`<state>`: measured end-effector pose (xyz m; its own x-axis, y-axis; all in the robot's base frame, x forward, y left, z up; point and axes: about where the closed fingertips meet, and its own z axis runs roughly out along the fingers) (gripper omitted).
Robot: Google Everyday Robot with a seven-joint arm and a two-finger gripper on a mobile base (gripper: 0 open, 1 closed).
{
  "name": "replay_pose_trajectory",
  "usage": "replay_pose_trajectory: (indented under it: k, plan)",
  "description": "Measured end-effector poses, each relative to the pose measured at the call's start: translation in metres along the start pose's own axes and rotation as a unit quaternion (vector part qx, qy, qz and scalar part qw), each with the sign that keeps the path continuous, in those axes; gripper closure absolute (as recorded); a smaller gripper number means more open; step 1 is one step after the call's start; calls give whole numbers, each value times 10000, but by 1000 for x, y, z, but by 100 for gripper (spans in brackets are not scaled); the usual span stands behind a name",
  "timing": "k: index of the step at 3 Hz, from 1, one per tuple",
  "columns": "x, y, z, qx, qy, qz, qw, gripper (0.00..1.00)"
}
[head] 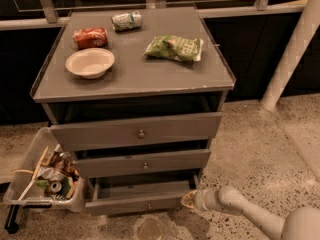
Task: Close bottom drawer
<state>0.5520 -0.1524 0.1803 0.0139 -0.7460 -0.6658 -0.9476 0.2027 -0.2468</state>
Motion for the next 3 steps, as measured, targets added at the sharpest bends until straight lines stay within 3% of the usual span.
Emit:
replay_pose_trajectory:
  k: [1, 2, 3]
  plan:
    - [14, -23, 8, 71, 79, 104, 9999, 100]
    - [17, -24, 10, 68, 92, 129, 9999, 100]
    - [26, -24, 40, -117, 103, 240, 9996, 100]
